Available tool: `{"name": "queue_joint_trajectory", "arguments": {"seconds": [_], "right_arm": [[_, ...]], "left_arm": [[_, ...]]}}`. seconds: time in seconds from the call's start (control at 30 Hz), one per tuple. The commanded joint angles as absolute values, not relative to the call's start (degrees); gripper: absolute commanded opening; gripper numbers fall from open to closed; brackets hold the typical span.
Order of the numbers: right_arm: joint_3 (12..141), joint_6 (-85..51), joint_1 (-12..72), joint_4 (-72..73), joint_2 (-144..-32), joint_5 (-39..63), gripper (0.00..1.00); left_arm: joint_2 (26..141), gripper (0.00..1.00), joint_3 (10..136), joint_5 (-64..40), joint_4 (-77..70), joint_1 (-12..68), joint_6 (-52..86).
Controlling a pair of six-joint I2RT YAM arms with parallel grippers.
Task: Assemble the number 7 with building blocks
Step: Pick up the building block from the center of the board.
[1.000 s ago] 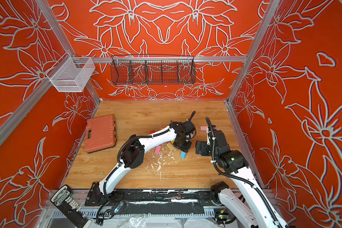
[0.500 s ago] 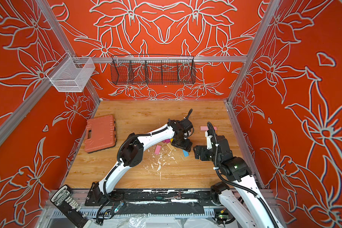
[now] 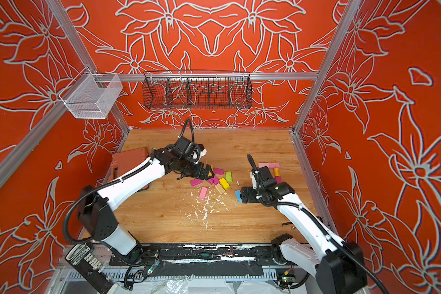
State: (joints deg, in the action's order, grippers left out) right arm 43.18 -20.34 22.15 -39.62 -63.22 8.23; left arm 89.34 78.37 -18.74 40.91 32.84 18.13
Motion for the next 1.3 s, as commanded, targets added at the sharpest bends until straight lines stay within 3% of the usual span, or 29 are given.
{"name": "queue_joint_trajectory", "arguments": {"seconds": [0.0, 0.2, 0.5, 0.8, 1.0, 1.27], "right_arm": [[45.05, -17.64, 23.24, -36.78, -69.28, 8.55, 0.89], [46.91, -14.58, 24.89, -31.44, -79.15, 9.97, 0.81], [51.44, -15.33, 28.62, -28.65, -90.49, 4.27, 0.62], [52.57, -18.24, 27.88, -33.03, -91.8, -1.57, 0.34], [55.47, -14.69, 25.32, -41.02, -89.91, -4.31, 0.31], [54.84, -5.94, 10.76, -43.27, -84.16, -4.99, 0.32]], "left_arm": [[81.98, 0.98, 72.34, -19.97, 39.43, 31.82, 18.63], [69.66, 0.98, 65.18, -18.11, 39.92, 31.74, 18.34], [63.8, 0.98, 63.11, -15.71, 40.9, 31.65, 16.46], [63.99, 0.98, 62.83, -16.21, 40.04, 31.55, 16.47], [63.12, 0.98, 61.93, -16.38, 39.38, 31.46, 16.7], [62.49, 0.98, 61.08, -16.44, 38.24, 31.33, 16.86]]}}
